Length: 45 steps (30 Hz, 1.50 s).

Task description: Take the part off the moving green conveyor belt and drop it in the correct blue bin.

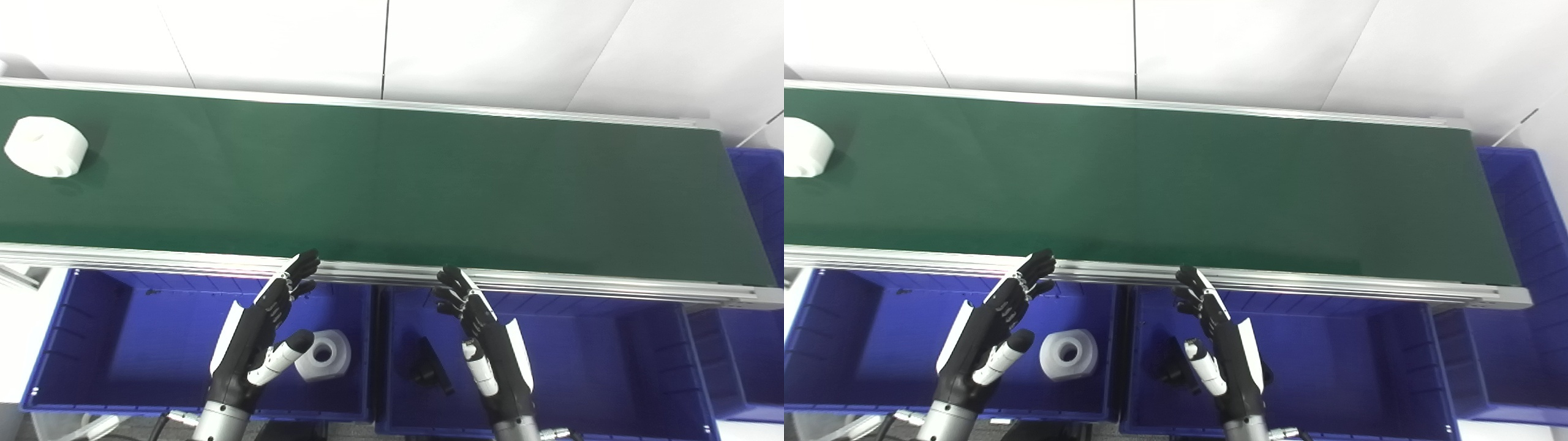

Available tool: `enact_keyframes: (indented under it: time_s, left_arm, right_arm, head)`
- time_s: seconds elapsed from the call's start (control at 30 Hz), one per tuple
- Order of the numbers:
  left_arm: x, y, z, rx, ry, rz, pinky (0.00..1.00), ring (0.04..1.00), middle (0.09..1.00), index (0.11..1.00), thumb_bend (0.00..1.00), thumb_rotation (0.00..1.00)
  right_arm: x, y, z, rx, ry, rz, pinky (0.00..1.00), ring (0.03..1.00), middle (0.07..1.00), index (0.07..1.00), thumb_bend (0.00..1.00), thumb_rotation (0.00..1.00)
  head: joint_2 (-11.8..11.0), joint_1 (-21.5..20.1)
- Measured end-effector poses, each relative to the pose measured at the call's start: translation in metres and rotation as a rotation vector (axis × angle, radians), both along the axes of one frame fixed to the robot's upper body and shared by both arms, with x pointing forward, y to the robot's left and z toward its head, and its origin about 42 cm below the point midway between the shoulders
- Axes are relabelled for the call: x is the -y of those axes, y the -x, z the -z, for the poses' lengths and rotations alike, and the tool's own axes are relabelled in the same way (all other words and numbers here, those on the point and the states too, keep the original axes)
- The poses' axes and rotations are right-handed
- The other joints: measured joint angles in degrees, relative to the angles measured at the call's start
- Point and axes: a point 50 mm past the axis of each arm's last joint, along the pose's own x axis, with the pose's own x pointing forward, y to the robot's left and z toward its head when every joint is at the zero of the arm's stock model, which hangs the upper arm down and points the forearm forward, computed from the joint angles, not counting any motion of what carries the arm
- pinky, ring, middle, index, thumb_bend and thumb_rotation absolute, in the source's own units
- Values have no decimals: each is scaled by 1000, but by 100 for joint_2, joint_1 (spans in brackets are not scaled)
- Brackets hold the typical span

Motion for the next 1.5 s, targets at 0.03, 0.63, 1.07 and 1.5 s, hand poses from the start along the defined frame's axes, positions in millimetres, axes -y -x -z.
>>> enact_keyframes:
  time_s: [0.03,0.63,1.07,1.5]
  left_arm:
    - [0,0,0,-2,0,0,855,906,893,878,766,772]
    - [-5,-1,0,-5,6,-7,855,899,887,880,747,780]
    - [-13,0,1,-5,-15,7,838,893,880,886,755,786]
    - [-9,2,5,-16,-9,17,830,891,873,881,751,761]
  right_arm:
    - [0,0,0,0,0,0,771,826,875,899,926,993]
    - [-5,-2,-1,8,-3,-8,766,818,868,895,924,987]
    - [-10,-2,-2,9,-12,-14,762,814,872,891,905,983]
    - [-8,-1,1,-3,-16,-14,761,812,879,895,924,978]
  head:
    - [0,0]
    - [-9,-264]
    - [-44,-290]
    - [-455,157]
